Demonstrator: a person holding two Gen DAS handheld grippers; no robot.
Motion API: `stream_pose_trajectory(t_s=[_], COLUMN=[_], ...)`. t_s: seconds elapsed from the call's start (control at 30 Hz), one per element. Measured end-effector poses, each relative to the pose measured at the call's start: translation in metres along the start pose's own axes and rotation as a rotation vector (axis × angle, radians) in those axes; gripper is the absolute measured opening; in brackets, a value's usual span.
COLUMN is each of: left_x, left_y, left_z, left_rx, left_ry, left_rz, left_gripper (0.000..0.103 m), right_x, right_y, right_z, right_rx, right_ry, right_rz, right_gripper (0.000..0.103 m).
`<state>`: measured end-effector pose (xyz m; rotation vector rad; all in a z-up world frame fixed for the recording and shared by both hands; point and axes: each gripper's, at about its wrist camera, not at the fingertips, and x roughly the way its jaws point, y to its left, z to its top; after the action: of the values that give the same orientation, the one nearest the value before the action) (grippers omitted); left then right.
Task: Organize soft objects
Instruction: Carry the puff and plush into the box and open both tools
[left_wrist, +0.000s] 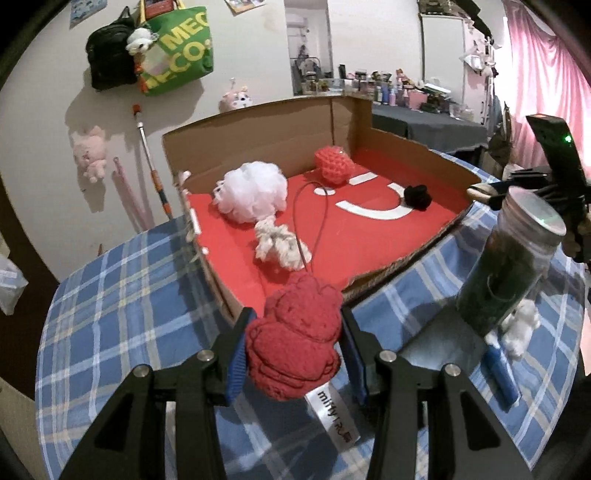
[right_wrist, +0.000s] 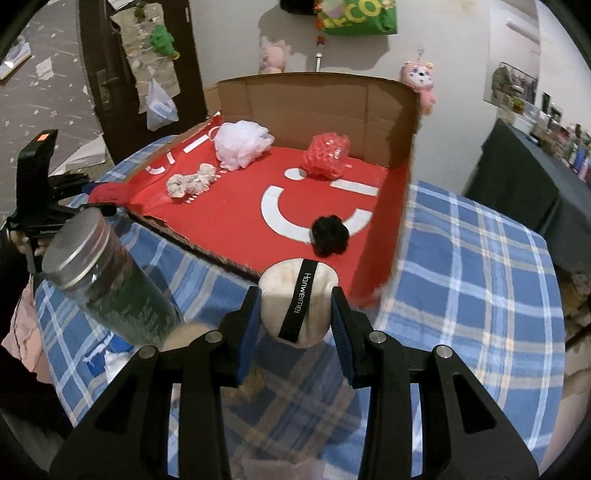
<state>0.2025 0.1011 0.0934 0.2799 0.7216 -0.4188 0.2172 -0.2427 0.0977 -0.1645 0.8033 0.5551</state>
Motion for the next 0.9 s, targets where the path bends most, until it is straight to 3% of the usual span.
stream_pose_trajectory(t_s=[0.43, 0.63, 0.9], left_x=[0.033, 0.072, 0.117], left_y=[-0.022, -0.049, -0.053], left_z=[0.072, 0.101, 0.112], left_rx=[-0.016, 0.028, 0.017], left_ry=[0.042, 0.164, 0.281], left_rz=[-0.101, -0.080, -0.086], left_gripper=[0.047, 0.047, 0.048], right_x=[0.050, 0.088, 0.127], right_y=[0.018, 0.026, 0.027], right_z=[0.071, 0.093, 0.099], right_rx=[-0.094, -0.116, -0.112], right_ry=[0.100, 0.217, 0.334], right_rz=[0.074, 0.075, 0.065], right_gripper=[0.035, 0.035, 0.037])
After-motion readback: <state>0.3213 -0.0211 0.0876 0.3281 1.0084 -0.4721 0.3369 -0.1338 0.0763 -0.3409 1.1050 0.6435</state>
